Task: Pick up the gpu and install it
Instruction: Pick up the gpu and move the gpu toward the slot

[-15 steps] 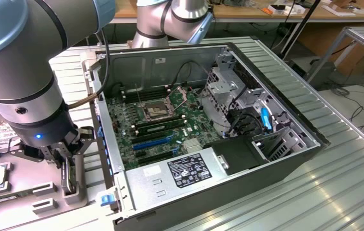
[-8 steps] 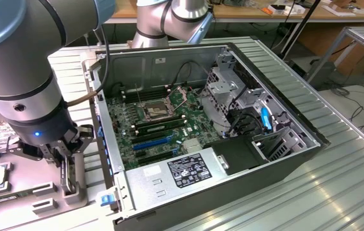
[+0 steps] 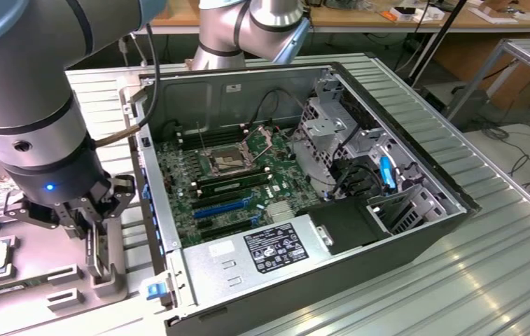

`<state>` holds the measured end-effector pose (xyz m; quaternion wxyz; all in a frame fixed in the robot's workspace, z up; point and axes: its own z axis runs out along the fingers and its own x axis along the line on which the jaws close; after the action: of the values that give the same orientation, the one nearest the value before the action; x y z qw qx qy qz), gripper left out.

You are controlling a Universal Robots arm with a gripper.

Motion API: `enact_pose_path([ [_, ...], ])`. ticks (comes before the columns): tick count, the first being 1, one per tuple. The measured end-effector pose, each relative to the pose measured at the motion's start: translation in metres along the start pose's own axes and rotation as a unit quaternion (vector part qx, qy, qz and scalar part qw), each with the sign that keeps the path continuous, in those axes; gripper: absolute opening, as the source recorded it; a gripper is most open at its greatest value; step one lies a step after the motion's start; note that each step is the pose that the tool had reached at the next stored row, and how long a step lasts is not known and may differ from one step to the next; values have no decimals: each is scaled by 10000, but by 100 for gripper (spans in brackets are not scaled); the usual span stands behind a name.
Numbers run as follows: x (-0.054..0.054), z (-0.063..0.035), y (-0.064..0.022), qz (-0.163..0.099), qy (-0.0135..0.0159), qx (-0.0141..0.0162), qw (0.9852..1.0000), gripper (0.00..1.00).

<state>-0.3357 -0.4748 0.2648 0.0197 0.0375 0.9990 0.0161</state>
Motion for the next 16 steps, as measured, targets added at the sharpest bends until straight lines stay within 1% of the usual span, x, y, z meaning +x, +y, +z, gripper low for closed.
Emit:
enact_pose_path([
  [9,-5,-129,4,0,0,-1,10000,27],
  [16,-5,-132,4,0,1,0,10000,27],
])
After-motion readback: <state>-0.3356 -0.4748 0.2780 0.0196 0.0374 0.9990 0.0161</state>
